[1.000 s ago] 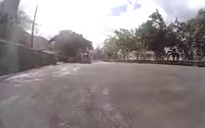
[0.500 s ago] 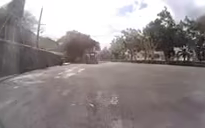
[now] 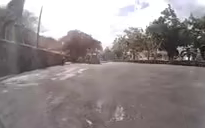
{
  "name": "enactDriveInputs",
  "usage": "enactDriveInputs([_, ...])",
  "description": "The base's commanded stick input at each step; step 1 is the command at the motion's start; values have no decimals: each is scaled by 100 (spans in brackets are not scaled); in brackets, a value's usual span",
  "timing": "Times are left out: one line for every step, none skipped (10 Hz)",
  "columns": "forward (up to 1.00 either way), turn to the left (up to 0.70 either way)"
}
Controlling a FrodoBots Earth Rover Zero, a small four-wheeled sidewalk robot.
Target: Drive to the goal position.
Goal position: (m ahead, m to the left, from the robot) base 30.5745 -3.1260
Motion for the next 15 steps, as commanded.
enactDriveInputs([70,2])
enactDriveInputs([70,2])
enactDriveInputs([70,2])
enactDriveInputs([70,1])
enactDriveInputs([70,0])
enactDriveInputs([70,1])
enactDriveInputs([70,2])
enactDriveInputs([70,0])
enactDriveInputs([70,0])
enactDriveInputs([70,0])
enactDriveInputs([70,0])
enactDriveInputs([70,0])
enactDriveInputs([70,0])
enactDriveInputs([70,0])
enactDriveInputs([70,0])
